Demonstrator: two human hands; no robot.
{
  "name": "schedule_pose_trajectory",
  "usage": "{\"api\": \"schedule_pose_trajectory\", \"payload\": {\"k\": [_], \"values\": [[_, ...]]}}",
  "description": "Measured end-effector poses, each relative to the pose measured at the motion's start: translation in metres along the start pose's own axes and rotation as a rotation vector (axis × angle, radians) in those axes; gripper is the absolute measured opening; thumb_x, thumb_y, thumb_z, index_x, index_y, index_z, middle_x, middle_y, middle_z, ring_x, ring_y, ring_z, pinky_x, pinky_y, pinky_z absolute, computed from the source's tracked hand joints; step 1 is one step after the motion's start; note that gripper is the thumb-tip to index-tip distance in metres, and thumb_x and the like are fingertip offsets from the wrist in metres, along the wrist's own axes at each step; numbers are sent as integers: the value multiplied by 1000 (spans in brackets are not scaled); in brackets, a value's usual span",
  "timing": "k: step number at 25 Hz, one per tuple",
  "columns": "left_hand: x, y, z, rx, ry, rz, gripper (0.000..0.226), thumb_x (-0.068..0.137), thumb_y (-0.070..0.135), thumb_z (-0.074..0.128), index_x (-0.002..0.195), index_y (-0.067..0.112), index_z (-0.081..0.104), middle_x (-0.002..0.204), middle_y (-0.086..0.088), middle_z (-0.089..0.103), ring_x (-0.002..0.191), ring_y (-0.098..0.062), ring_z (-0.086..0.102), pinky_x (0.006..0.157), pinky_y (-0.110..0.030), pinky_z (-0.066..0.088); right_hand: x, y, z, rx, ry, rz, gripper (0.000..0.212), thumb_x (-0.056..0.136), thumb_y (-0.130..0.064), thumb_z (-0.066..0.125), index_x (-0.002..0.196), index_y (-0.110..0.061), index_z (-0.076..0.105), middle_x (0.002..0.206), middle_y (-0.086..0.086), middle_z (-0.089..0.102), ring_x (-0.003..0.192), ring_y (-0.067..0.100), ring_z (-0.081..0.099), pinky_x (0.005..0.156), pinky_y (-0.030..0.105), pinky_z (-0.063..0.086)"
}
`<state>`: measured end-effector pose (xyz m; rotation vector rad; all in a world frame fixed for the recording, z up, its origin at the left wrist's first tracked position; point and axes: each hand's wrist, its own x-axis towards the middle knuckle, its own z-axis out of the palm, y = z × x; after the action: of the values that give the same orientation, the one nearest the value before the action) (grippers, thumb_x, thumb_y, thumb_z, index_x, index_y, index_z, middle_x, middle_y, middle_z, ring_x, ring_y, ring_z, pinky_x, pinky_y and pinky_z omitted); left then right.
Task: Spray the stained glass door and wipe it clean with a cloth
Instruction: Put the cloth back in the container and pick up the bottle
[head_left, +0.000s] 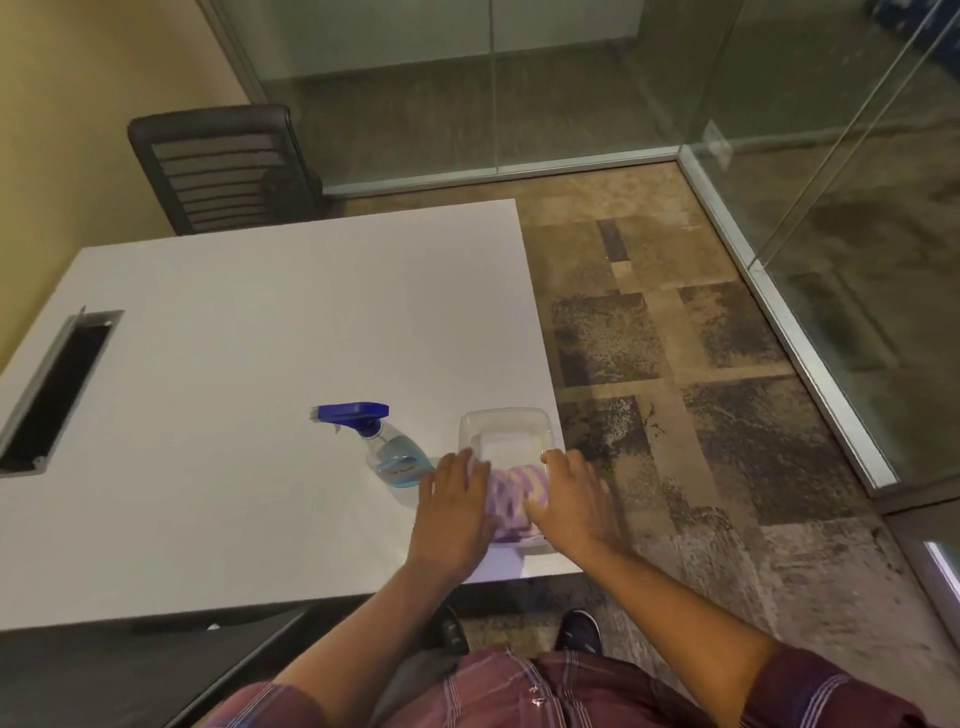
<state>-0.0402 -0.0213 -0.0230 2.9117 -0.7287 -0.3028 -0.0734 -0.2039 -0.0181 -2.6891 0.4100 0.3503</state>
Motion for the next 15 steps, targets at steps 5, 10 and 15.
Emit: {"api": "schedule_pose_trajectory", "payload": {"k": [5,10,15], "values": [[-10,-8,-4,212,-237,304,78,106,53,55,167,12,30,176,-15,29,166,-39,17,136,-63,4,23,-26,5,-301,-101,-352,39,101,-28,62,139,-17,56,141,8,60,128,29,56,110,44,40],[-6,-17,7,333,-218,396,67,113,30,51,168,4,23,177,-23,23,166,-46,13,136,-60,1,32,-16,25,-664,-249,-432,55,108,-35,51,160,-25,37,168,10,36,157,36,27,130,60,12],[11,-20,11,188,-175,387,60,115,27,42,167,2,25,173,-25,30,163,-46,22,137,-56,5,32,-19,27,-794,-282,-444,58,110,-34,49,164,-28,30,174,10,24,162,40,12,128,67,3]]}}
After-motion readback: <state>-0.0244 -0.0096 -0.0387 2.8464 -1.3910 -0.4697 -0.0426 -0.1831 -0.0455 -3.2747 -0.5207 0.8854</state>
